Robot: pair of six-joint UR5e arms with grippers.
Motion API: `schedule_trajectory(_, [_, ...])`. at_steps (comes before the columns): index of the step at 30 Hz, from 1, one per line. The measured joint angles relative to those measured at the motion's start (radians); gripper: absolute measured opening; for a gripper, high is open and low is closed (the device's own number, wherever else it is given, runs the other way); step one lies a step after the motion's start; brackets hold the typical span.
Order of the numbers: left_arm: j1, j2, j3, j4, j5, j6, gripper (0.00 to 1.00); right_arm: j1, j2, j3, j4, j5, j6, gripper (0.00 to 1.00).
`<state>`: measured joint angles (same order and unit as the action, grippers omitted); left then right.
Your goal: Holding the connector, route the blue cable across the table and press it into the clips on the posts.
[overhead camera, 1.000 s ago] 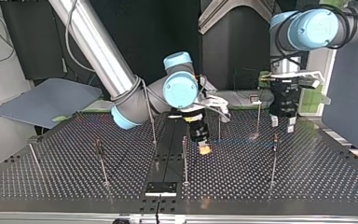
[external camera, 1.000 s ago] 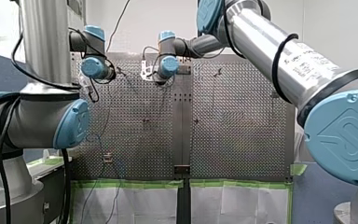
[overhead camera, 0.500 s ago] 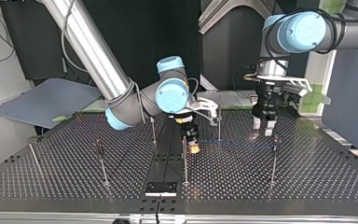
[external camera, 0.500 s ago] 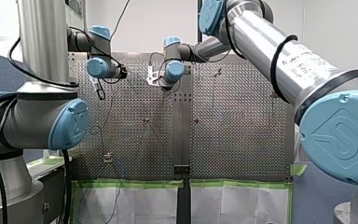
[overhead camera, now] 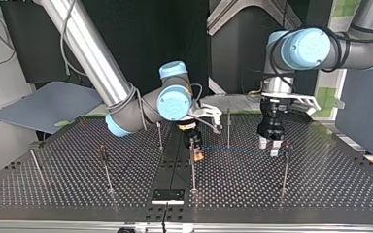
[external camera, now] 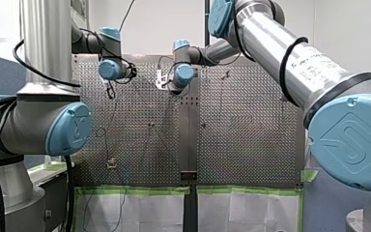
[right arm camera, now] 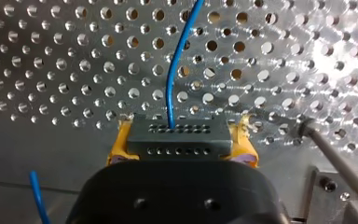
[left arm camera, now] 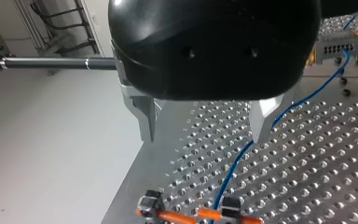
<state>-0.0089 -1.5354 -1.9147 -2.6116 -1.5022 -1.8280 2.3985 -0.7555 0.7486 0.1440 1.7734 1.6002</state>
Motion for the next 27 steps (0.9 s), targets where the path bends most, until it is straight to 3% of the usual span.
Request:
schedule_trajectory(18, [-0.040, -0.147, 0.107, 0.000, -0.037, 0.008, 1.00, -0.014, 0.000, 0.001, -0.001, -0.021, -0.002, 0.00])
schedule_trajectory(25, [-0.049, -0.164, 0.127, 0.002, -0.060, 0.012, 1.00, -0.018, 0.000, 0.001, -0.001, -0.023, -0.003, 0.00])
schedule_trajectory(26, [-0.049, -0.164, 0.127, 0.002, -0.063, 0.012, 0.94, -0.018, 0.000, 0.001, -0.001, -0.023, -0.003, 0.00])
schedule_trajectory(27, [-0.049, -0.164, 0.128, 0.002, -0.065, 0.013, 0.94, -0.019, 0.000, 0.001, -0.001, -0.024, -0.003, 0.00])
